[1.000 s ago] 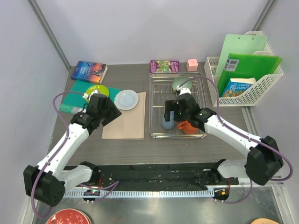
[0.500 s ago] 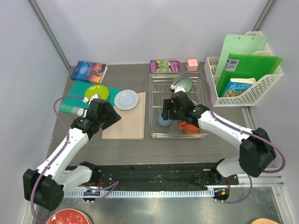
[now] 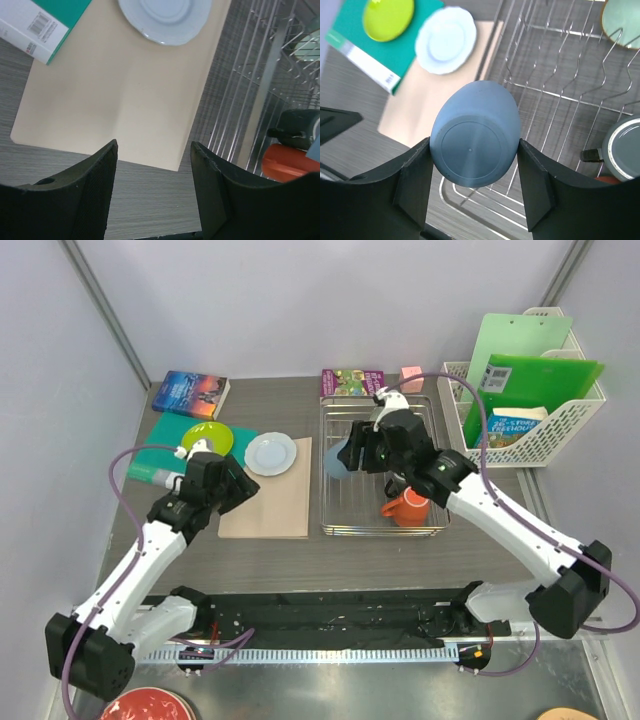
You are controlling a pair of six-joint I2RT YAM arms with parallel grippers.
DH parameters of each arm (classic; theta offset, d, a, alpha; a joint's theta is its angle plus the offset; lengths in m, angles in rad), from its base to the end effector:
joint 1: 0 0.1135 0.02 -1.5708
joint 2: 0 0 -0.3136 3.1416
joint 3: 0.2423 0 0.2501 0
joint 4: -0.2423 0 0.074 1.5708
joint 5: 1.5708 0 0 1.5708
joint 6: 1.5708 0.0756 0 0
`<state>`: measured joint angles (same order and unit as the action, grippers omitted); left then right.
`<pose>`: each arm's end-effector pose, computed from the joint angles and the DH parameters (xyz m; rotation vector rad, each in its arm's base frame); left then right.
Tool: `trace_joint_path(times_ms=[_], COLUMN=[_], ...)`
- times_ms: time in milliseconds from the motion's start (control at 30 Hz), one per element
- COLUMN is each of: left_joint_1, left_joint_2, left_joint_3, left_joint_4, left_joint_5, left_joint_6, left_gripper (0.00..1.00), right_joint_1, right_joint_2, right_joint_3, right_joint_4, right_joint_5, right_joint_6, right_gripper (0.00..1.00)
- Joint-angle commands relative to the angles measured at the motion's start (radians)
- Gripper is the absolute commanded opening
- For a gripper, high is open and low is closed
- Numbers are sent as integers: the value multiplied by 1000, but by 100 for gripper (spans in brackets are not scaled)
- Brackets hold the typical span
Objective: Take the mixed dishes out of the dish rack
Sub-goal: Pick up the cup from the dish rack.
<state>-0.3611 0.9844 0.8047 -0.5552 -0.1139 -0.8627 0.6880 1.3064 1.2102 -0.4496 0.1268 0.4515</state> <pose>0.1964 -0.0650 0.2904 -0.6410 2.2621 -0.4899 0.2477 0.1913 0.3753 -0.1781 2.1525 0.5397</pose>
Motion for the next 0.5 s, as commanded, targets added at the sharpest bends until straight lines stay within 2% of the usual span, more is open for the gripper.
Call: trace_joint_path(times_ms=[0, 100, 133, 233, 267, 300, 467], left_joint_1=[-2, -2, -2, -2, -2, -4, -2], left_joint_2=[-65, -134, -157, -213, -210, -204, -178], left_joint_3=[-62, -139, -194, -292, -306, -314, -322], left_joint_4=[150, 361, 493, 759, 831, 942, 1049], left_joint_5=[74, 241, 302, 379, 452, 494, 548], left_joint_6=[-15, -67, -88, -177, -197, -223, -274], left_gripper=[60, 59, 59, 73, 80, 82, 86], right_joint_1=[5, 5, 4, 4, 4, 4, 5], right_joint_2=[-84, -127, -136, -144, -144, -142, -127], right_joint_3=[11, -70, -89, -147, -170, -182, -233], right_joint_4=[67, 188, 216, 311, 357, 382, 518], right_joint_5=[-47, -111, -113, -190, -216, -229, -296], right_joint_6=[44, 97, 114, 183, 197, 228, 294], right_gripper=[1, 1, 1, 1, 1, 1, 1])
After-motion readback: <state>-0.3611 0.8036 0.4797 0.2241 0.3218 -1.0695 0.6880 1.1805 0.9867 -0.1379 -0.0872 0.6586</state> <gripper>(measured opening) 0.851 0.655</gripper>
